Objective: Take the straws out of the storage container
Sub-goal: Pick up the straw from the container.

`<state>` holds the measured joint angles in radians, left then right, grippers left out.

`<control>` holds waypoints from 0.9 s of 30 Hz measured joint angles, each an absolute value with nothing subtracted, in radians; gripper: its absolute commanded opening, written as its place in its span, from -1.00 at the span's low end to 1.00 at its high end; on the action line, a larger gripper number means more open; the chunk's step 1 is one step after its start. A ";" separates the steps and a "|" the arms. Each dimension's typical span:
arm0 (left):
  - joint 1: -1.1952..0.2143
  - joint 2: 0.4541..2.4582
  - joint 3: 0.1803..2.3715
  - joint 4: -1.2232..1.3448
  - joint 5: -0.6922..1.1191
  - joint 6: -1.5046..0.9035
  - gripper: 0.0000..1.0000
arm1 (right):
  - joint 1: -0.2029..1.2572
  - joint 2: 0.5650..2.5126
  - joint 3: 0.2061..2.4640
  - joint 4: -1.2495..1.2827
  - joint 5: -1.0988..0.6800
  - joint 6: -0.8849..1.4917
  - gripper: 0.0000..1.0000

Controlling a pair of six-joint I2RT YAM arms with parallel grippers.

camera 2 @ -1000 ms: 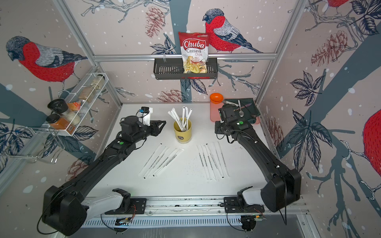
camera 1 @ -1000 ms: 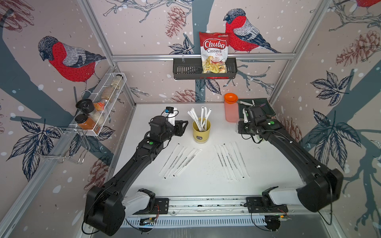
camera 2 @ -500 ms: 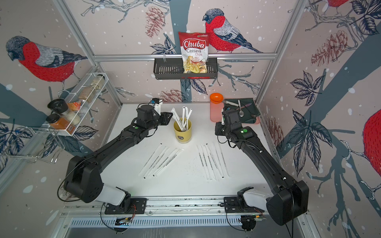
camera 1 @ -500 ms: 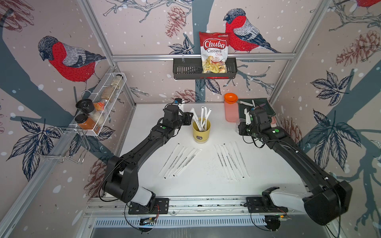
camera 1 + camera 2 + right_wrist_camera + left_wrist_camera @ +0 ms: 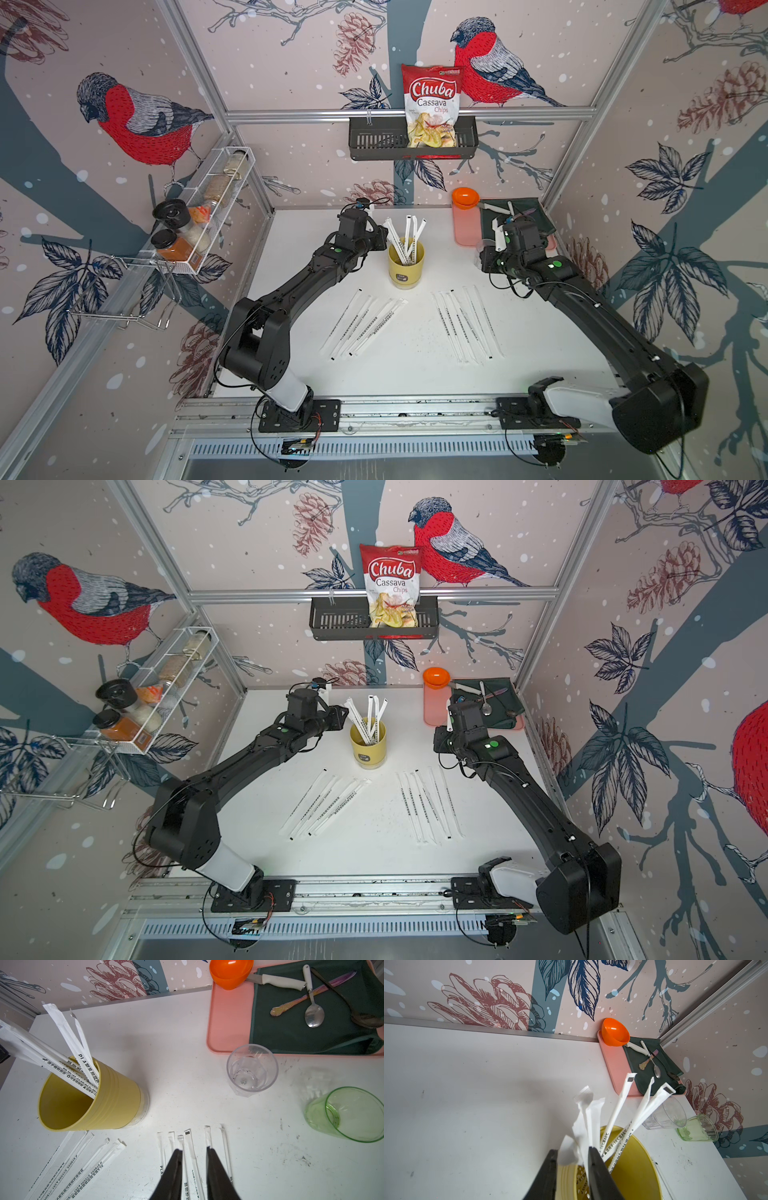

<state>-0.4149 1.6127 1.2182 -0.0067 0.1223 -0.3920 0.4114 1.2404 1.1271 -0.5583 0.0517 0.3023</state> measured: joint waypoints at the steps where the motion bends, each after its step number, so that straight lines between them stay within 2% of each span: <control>1: -0.414 1.618 1.224 -0.006 0.122 -0.392 -0.43 | 0.411 1.242 1.127 -0.558 0.049 0.298 -0.49; 9: -0.400 1.659 1.265 -0.009 0.136 -0.384 -0.72 | 0.411 1.246 1.127 -0.558 0.045 0.290 -0.49; 23: -0.400 1.621 1.285 -0.050 0.157 -0.359 -0.72 | 0.412 1.246 1.121 -0.558 0.025 0.290 -0.49; 27: -0.400 1.613 1.291 -0.066 0.158 -0.358 -0.81 | 0.413 1.246 1.118 -0.558 0.019 0.290 -0.49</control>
